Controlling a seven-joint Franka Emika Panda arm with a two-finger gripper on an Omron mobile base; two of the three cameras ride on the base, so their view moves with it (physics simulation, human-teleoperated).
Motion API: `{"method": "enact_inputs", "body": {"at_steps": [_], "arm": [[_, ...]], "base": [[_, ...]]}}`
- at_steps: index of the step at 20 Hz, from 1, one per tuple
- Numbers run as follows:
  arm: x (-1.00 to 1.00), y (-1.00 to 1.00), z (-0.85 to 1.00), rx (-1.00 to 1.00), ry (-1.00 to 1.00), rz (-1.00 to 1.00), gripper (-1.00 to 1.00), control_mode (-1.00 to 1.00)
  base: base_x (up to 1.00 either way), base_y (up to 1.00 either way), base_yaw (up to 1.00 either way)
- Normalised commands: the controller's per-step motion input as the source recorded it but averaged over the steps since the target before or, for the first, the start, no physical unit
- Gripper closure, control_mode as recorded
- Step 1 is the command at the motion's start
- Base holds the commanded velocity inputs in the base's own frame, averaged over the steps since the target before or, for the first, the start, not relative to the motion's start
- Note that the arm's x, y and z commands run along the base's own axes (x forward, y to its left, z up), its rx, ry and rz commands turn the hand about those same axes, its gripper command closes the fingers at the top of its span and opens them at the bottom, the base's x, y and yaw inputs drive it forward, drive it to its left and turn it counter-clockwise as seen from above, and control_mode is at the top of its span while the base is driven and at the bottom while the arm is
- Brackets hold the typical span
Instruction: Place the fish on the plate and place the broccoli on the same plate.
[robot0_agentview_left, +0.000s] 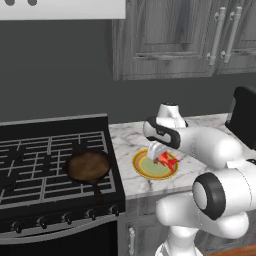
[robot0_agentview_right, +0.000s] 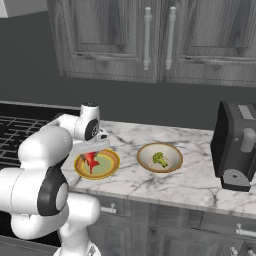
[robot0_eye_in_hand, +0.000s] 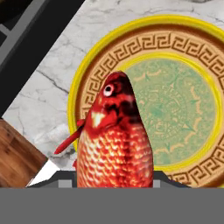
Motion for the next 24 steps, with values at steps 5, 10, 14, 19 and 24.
{"method": "enact_inputs", "body": {"at_steps": [5, 10, 14, 19, 24], "arm": [[0.16, 0.0, -0.13, 0.0, -0.04, 0.0, 1.0, -1.0], [0.22, 0.0, -0.3, 0.0, 0.0, 0.0, 1.0, -1.0], [0.22, 0.0, -0.27, 0.0, 0.0, 0.0, 1.0, -1.0], [0.22, 0.0, -0.23, 0.0, 0.0, 0.0, 1.0, -1.0], [0.23, 0.0, -0.24, 0.0, 0.0, 0.0, 1.0, -1.0]], "base": [[0.0, 0.0, 0.0], [0.0, 0.0, 0.0], [0.0, 0.0, 0.0], [0.0, 0.0, 0.0], [0.0, 0.0, 0.0]]}}
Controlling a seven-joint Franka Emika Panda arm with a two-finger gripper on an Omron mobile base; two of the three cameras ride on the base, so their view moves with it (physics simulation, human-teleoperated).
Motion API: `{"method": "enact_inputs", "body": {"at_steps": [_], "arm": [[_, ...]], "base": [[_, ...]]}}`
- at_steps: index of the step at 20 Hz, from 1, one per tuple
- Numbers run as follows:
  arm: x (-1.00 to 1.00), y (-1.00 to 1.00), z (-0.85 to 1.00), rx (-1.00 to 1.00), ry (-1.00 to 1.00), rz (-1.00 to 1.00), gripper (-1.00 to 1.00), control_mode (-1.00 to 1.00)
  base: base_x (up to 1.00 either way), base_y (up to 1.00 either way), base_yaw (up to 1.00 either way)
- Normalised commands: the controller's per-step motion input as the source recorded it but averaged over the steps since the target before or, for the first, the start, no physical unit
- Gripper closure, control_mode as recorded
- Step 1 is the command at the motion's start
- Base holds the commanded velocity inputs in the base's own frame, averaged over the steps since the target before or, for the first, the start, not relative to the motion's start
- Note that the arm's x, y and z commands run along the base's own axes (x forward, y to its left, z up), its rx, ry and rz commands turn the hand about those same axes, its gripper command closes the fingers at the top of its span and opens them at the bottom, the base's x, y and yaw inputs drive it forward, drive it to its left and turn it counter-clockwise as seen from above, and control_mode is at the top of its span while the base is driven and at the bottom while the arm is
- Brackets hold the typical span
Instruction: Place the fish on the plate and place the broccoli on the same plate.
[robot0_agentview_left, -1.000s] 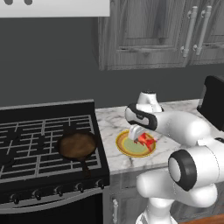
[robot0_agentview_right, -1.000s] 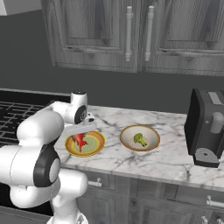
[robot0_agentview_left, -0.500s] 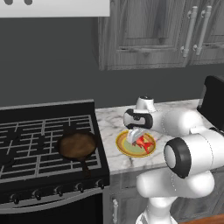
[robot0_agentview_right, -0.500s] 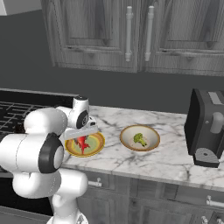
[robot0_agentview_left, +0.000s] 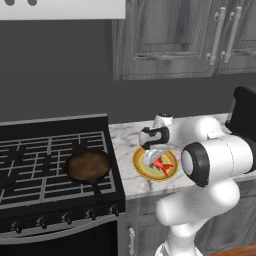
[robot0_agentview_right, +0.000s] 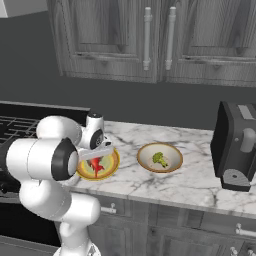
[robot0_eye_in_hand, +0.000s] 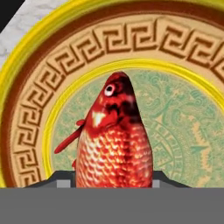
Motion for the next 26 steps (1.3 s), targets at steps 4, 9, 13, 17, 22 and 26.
{"method": "enact_inputs", "body": {"at_steps": [4, 9, 13, 17, 22, 26], "arm": [[0.23, 0.0, -0.21, 0.0, 0.0, 0.0, 1.0, -1.0], [0.07, 0.0, -0.02, 0.0, -0.05, -0.01, -1.0, -1.0], [-0.04, 0.0, 0.0, 0.0, -0.23, -0.03, -1.0, -1.0], [-0.13, 0.0, 0.0, 0.0, -0.33, -0.03, -1.0, -1.0], [-0.24, -0.04, 0.21, 0.0, -0.3, -0.04, -1.0, -1.0], [-0.47, -0.18, 0.49, 0.0, -0.21, -0.11, -1.0, -1.0]], "base": [[0.0, 0.0, 0.0], [0.0, 0.0, 0.0], [0.0, 0.0, 0.0], [0.0, 0.0, 0.0], [0.0, 0.0, 0.0], [0.0, 0.0, 0.0]]}}
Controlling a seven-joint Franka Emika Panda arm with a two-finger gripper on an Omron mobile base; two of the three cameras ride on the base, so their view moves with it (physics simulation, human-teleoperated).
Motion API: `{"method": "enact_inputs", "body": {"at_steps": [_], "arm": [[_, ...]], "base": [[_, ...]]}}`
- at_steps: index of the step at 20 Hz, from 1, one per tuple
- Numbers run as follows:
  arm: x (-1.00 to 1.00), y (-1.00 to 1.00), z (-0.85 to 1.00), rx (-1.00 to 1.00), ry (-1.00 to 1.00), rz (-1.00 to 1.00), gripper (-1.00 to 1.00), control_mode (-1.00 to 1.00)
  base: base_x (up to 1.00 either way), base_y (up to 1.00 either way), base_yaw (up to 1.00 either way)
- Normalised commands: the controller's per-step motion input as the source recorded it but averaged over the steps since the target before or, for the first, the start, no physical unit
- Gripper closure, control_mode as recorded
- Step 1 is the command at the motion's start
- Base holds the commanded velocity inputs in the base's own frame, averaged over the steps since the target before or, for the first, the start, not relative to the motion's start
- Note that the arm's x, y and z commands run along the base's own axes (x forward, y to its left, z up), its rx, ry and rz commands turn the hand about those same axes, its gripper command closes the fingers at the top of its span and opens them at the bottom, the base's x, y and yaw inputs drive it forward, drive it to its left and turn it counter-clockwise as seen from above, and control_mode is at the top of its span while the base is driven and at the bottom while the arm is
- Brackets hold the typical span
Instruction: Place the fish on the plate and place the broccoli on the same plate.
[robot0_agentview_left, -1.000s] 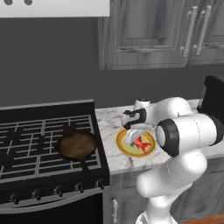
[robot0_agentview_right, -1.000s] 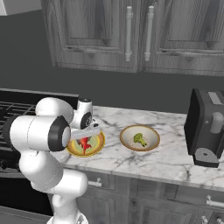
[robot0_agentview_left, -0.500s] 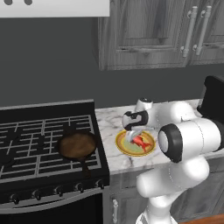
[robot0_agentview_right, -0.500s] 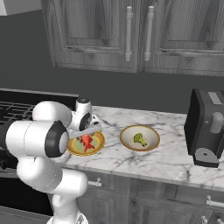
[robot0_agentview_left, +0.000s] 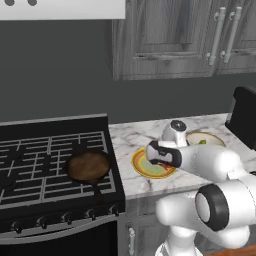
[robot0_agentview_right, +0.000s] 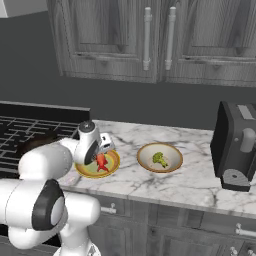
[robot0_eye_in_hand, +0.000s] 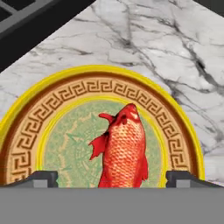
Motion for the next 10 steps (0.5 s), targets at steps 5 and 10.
{"method": "enact_inputs", "body": {"at_steps": [5, 10], "arm": [[-0.38, -0.21, 0.75, 0.0, -0.09, -0.17, -1.0, -1.0], [-0.45, -0.36, 0.97, 0.0, 0.0, -0.19, -1.0, -1.0]], "base": [[0.0, 0.0, 0.0], [0.0, 0.0, 0.0]]}}
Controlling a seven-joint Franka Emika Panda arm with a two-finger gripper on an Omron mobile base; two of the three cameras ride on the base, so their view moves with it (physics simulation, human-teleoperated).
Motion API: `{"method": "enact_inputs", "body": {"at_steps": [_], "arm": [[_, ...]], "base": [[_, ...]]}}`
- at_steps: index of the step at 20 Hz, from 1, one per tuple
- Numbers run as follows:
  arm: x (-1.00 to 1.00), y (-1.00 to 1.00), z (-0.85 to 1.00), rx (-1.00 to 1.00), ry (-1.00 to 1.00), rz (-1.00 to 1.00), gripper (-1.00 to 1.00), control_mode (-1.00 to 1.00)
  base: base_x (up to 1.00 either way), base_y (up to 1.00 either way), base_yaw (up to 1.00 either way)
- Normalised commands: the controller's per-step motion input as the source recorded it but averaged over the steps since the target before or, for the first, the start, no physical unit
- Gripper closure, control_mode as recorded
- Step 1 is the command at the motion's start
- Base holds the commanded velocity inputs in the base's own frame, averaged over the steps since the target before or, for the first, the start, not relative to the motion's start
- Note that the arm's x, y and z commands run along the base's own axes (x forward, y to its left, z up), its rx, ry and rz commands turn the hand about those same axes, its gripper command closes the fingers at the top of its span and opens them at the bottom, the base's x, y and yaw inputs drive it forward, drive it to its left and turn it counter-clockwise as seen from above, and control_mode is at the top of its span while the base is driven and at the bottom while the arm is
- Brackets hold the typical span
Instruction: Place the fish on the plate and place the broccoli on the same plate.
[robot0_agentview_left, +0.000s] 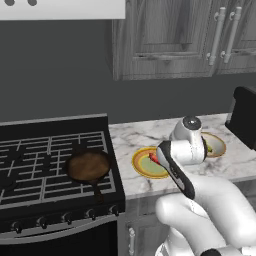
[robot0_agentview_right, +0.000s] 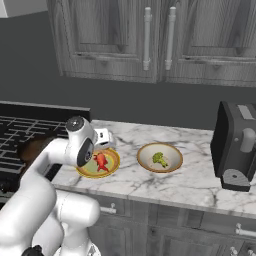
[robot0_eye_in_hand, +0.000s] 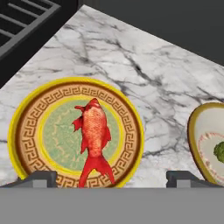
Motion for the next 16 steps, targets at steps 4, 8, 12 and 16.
{"method": "enact_inputs", "body": {"at_steps": [4, 8, 12, 16], "arm": [[-0.52, -0.53, 0.78, 0.0, 0.0, -0.15, -1.0, -1.0], [-0.79, -0.76, 0.12, 0.0, 0.0, -0.06, -1.0, -1.0], [-0.73, -0.71, 0.0, 0.0, 0.0, -0.01, -1.0, -1.0], [-0.47, -0.5, 0.03, -0.08, -0.02, 0.03, -1.0, -1.0]], "base": [[0.0, 0.0, 0.0], [0.0, 0.0, 0.0], [0.0, 0.0, 0.0], [0.0, 0.0, 0.0]]}}
